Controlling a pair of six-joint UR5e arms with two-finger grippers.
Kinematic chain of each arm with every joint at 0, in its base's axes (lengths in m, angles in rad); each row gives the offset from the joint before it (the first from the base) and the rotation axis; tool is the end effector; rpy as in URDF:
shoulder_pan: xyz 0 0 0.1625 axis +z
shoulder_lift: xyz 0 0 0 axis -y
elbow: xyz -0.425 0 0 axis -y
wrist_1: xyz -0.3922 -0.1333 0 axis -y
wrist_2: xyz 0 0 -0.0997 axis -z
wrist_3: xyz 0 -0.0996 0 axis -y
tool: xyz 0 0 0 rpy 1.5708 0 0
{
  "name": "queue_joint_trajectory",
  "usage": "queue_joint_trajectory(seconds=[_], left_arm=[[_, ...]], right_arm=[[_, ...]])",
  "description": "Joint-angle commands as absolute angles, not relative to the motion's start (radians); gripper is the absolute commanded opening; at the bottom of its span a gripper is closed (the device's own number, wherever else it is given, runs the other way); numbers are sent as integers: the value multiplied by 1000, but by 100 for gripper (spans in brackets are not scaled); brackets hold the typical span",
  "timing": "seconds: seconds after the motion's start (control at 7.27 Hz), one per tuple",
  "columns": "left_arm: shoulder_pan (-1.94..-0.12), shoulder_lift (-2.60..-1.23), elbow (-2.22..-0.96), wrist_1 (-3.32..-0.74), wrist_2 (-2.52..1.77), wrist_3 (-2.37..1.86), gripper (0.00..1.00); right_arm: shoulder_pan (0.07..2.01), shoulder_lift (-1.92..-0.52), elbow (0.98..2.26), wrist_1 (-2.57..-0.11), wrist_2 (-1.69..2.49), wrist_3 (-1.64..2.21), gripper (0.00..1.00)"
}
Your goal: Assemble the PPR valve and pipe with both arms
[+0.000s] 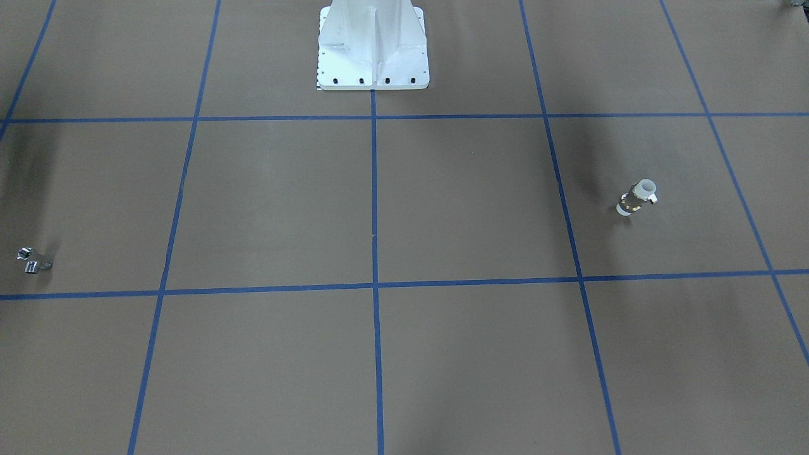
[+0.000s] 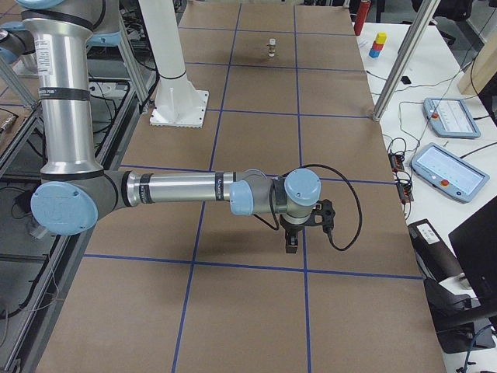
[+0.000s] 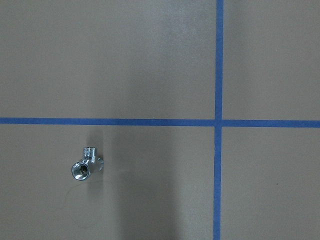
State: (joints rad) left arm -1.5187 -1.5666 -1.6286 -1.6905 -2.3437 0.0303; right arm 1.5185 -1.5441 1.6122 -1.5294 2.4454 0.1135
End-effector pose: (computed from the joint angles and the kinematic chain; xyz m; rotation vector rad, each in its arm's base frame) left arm -0.0376 -0.5030 0.6195 0.1563 0.7732 0.1451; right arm 0.0302 -0.5110 0.6133 0.0297 -0.8791 0.0093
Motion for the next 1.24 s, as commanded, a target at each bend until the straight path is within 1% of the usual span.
queue_joint_trajectory(seconds=[0.0,0.14,0.28,0.41,0.55,0.69,0.83,0.96,1.1], left_arm=[[-1514,-1556,-1684,-1695,-2347,12,100],[-1509,-1563,-1713,-1683,-2342,-47,100],[-1456,-1577,-1764,-1680,-2341,-174,100],[-1374,-1597,-1829,-1640,-2347,-350,100],[-1280,-1594,-1924,-1626,-2330,-420,100],[-1235,-1589,-1960,-1621,-2329,-440,100],[-1165,-1591,-1962,-1626,-2289,-553,100],[-1028,-1592,-1976,-1635,-2151,-701,100],[-947,-1594,-1980,-1637,-2101,-772,100]], right_arm=[[1520,-1543,1617,-1529,2447,114,99],[1520,-1542,1621,-1529,2447,114,99],[1520,-1542,1621,-1529,2447,114,99],[1520,-1542,1624,-1529,2447,114,99],[1520,-1542,1623,-1529,2447,107,99],[1520,-1542,1624,-1529,2445,106,99],[1520,-1543,1628,-1528,2445,103,99],[1520,-1543,1628,-1528,2445,103,99],[1520,-1543,1626,-1528,2444,103,99]])
